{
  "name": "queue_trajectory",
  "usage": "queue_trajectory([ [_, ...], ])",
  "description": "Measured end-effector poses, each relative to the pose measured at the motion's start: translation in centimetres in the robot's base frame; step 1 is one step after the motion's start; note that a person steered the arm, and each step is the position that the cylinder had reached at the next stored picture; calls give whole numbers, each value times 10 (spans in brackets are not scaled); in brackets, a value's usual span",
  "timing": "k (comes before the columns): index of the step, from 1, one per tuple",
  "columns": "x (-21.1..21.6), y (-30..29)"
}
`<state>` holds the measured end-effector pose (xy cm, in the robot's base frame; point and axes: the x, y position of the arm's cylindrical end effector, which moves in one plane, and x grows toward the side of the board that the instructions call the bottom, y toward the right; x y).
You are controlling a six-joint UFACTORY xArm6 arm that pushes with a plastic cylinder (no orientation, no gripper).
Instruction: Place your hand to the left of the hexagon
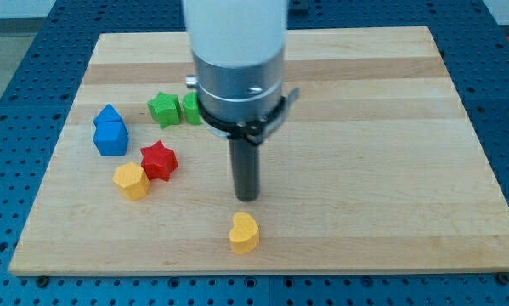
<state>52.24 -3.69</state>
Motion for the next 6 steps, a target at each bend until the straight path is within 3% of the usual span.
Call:
queue_trajectory([
  [2,1,-71],
  [4,74,-159],
  [6,-8,-181],
])
